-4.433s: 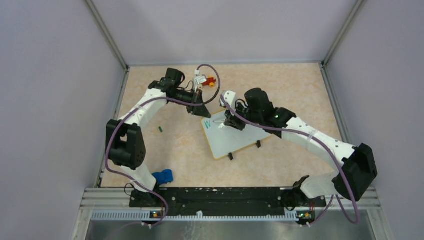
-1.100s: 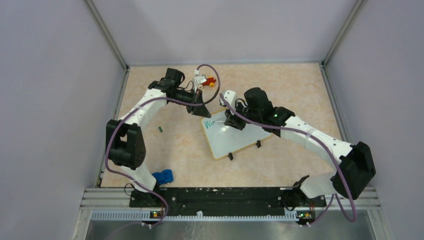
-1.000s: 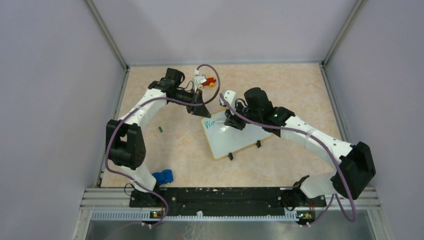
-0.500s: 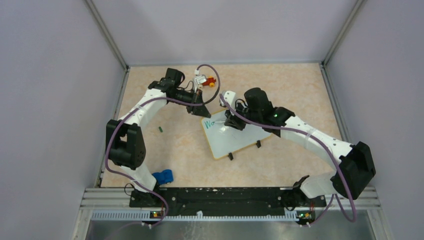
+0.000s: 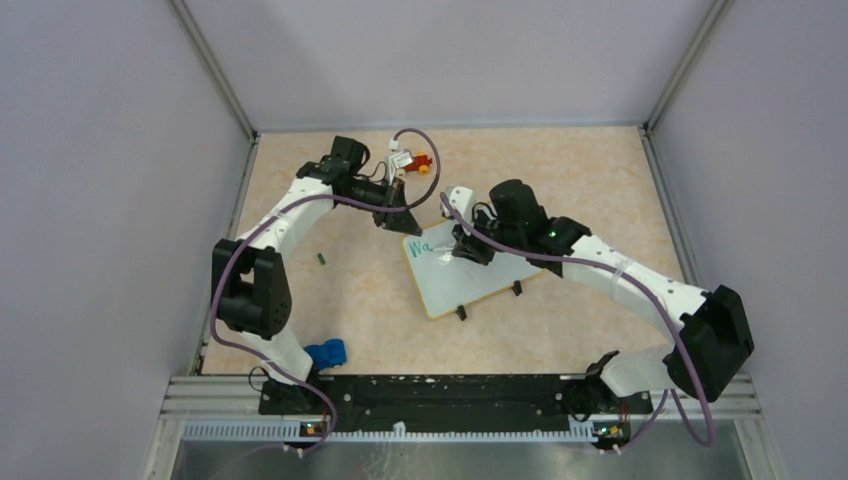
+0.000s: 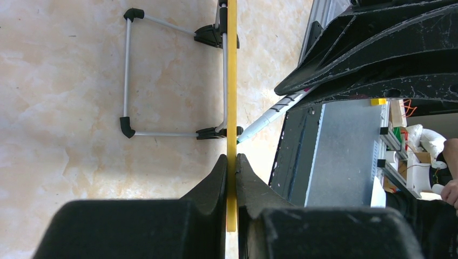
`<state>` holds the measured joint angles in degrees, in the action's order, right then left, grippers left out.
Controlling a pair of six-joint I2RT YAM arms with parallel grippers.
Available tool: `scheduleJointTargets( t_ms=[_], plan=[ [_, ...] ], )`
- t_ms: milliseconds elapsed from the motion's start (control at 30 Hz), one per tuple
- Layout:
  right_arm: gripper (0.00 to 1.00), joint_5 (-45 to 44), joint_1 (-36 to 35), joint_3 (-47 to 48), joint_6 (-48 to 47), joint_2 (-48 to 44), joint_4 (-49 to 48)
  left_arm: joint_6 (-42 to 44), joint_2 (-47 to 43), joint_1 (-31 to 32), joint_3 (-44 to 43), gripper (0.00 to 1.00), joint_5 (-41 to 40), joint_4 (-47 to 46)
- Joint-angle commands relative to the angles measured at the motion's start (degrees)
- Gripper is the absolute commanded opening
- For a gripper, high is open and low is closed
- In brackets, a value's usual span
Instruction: Write a sentence on the whiteboard
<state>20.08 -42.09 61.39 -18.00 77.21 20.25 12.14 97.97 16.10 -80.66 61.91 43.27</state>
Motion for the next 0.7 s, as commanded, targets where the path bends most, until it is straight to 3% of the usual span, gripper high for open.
scheduleJointTargets(
  t_ms=[0, 667],
  plan=[
    [0.00, -1.57, 0.77, 0.82, -0.81, -2.43, -0.69, 1.02, -1.28, 0.60, 0.55, 0.00, -0.21, -0.20],
    [0.00, 1.71, 2.52, 4.35, 0.53, -3.03, 0.11, 1.27, -1.73, 0.60, 0.86, 0.00, -0.17, -0.20]
  ],
)
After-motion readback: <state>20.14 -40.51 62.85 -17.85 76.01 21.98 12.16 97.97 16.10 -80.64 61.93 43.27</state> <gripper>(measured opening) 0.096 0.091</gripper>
